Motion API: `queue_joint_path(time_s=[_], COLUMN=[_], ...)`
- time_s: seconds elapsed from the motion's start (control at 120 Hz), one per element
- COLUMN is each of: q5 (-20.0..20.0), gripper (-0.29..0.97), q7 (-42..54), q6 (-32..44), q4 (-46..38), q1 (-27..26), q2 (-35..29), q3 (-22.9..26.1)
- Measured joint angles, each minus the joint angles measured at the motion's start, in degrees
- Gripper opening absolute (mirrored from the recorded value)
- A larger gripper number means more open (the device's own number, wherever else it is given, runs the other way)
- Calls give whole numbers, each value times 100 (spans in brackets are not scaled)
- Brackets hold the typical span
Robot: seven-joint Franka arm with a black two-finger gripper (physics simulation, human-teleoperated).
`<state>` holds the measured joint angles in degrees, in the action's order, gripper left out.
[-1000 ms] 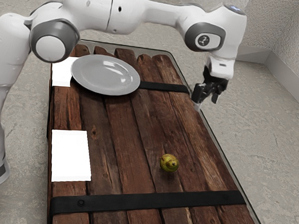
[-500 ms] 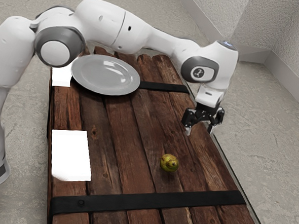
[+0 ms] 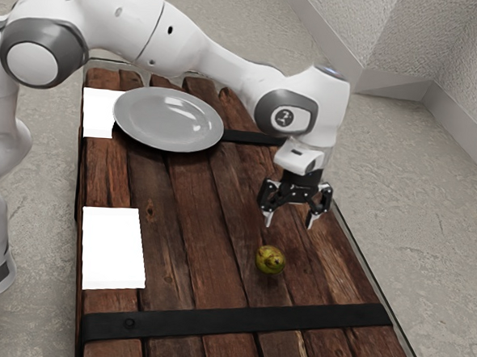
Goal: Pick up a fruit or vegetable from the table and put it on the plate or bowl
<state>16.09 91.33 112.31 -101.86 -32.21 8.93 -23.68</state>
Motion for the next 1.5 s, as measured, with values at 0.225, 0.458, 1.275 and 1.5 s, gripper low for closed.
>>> queue_joint_path(time_s=[0.225,0.458,1.275,1.5], q5=[188,403,962,950], gripper=[68,68,33,33], q7=[217,384,735,822], q6=[61,95,48,-318], q4=[-152,-138,-87,-517], q1=[-246,-241,-148,-256], q2=[44,451,-243,-302], q3=[-7,-12,-3918,-4825])
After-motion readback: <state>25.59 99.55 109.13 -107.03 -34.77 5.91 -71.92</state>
